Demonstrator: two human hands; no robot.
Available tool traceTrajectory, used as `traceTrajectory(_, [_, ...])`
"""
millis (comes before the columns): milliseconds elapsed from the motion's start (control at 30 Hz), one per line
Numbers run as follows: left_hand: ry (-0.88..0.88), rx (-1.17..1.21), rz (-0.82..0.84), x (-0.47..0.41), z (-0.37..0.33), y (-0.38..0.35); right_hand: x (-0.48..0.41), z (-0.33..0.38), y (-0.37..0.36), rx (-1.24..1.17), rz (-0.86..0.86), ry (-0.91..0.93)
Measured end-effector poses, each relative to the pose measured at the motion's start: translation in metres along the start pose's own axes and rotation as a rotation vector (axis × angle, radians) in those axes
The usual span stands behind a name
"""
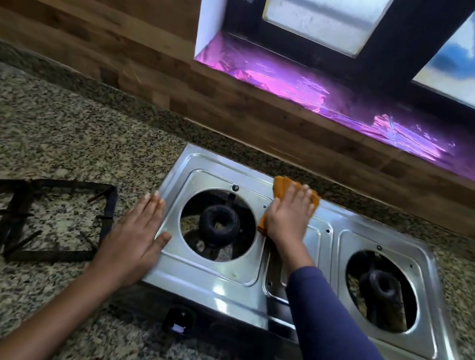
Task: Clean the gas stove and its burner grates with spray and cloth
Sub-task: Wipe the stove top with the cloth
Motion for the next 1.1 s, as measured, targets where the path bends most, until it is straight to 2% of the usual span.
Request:
traceTrajectory(167, [-0.004, 0.026, 0.024, -0.001, 0.001, 0.0, -0.014, 0.083, -0.018, -0.013, 0.113, 0.327])
traceTrajectory(300, [0.002, 0.01, 0.04, -0.001, 0.001, 0.001, -0.018, 0.069, -0.011, -0.011, 0.172, 0.429])
traceTrajectory(367, [0.008, 0.017, 0.041, -0.001, 0.0, 0.002, -0.017, 0.04, -0.006, -0.013, 0.116, 0.357])
traceTrajectory(433, [0.01, 0.028, 0.04, 0.0, 0.0, 0.002, -0.011, 0.005, 0.002, -0.004, 0.035, 0.195])
traceTrajectory(533, [-0.005, 0.032, 0.033, 0.0, 0.001, 0.002, 0.015, -0.051, 0.016, 0.005, 0.007, 0.051])
traceTrajectory(667, [-0.015, 0.056, 0.036, -0.002, 0.002, -0.001, 0.083, -0.095, 0.033, -0.027, 0.065, 0.146])
traceTrajectory(767, [-0.029, 0.104, 0.043, -0.002, 0.003, -0.002, 0.134, -0.08, 0.027, -0.055, 0.143, 0.247])
traceTrajectory(833, [-0.019, 0.258, 0.064, -0.006, 0.004, 0.001, 0.155, -0.048, 0.021, -0.092, 0.174, 0.315])
traceTrajectory(1000, [0.235, 1.222, 0.313, -0.007, 0.023, 0.012, 0.206, 0.038, -0.01, -0.124, 0.111, 0.441])
traceTrajectory(1100, [0.342, 1.362, 0.368, -0.003, 0.027, 0.028, 0.207, 0.089, -0.029, -0.14, 0.127, 0.556])
Point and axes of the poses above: each hand's wrist, its own x-axis away from the middle knuckle, its own y-axis out of the back of the hand, z = x × y, the point moved 3 cm from there along -x, towards the middle knuckle, and after that the axes turned 4 degrees about y, right-handed, at the moved point
